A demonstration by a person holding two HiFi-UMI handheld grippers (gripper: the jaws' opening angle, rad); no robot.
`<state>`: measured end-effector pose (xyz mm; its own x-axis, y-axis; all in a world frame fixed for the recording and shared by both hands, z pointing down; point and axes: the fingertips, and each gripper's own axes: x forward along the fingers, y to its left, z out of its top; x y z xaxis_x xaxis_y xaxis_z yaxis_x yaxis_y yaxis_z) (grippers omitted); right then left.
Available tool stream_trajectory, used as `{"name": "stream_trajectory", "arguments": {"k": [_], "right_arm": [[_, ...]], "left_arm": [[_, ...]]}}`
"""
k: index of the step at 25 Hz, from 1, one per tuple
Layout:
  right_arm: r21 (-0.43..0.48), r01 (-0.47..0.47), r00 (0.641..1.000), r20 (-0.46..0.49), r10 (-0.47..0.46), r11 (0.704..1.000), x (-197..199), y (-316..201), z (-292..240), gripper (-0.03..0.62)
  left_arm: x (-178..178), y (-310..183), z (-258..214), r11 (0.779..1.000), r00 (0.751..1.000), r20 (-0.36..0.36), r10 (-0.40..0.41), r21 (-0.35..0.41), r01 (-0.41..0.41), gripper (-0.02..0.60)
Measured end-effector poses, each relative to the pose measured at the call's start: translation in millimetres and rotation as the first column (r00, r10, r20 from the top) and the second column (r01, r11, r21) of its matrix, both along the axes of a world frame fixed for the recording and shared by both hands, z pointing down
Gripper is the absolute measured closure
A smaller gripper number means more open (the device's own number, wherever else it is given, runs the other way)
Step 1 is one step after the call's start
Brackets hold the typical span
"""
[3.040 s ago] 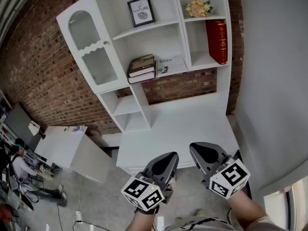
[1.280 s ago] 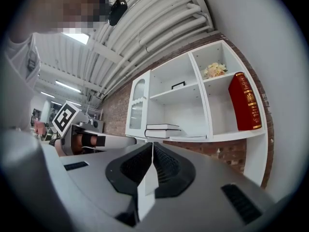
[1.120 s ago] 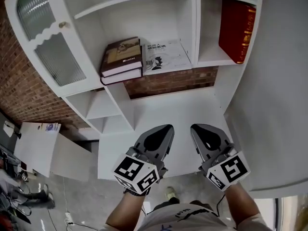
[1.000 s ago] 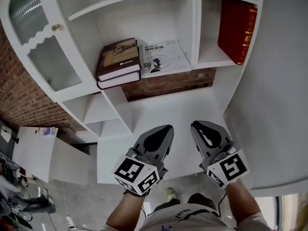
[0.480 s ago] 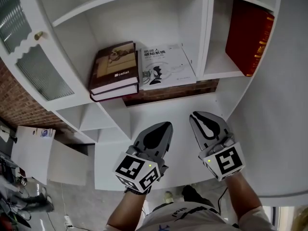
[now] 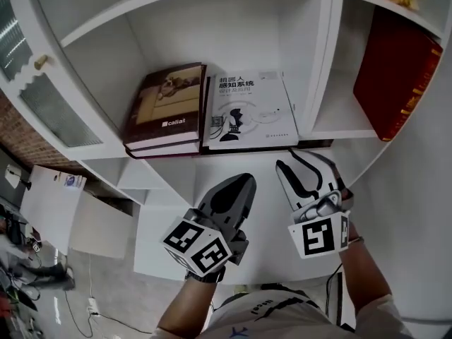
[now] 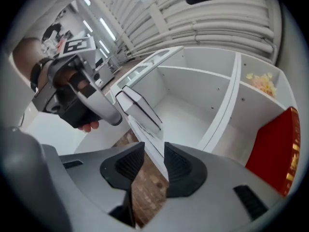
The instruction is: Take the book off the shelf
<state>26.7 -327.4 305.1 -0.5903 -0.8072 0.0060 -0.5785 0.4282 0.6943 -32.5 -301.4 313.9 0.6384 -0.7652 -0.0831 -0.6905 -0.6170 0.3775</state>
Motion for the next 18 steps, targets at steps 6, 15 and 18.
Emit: {"name": "stream_trajectory", "arguments": {"k": [6,15,18], "right_arm": [[0.175,0.016,0.977,-0.210,0.021,0.984,-4.6,-18.8,6.7,0.445],[0.257,-0.039,0.928,-0.349,0.130,0.966,-10.8,-48.6,21.9,0.421],[0.267,-0.058,0.922,-0.354,0.154,0.962,-9.2,-50.5,19.5,0.505]], "left_arm": [[-2.0,-22.5,7.3,0.998,0.993,-0.119,-0.029,-0.050,0.023,0.560],[-12.5,-33.2,10.1,0.994,0.966,-0.254,-0.040,-0.105,0.013,0.491],[-15.3,-33.6,6.8,0.994,0.956,-0.291,-0.031,-0.107,0.000,0.469]]}}
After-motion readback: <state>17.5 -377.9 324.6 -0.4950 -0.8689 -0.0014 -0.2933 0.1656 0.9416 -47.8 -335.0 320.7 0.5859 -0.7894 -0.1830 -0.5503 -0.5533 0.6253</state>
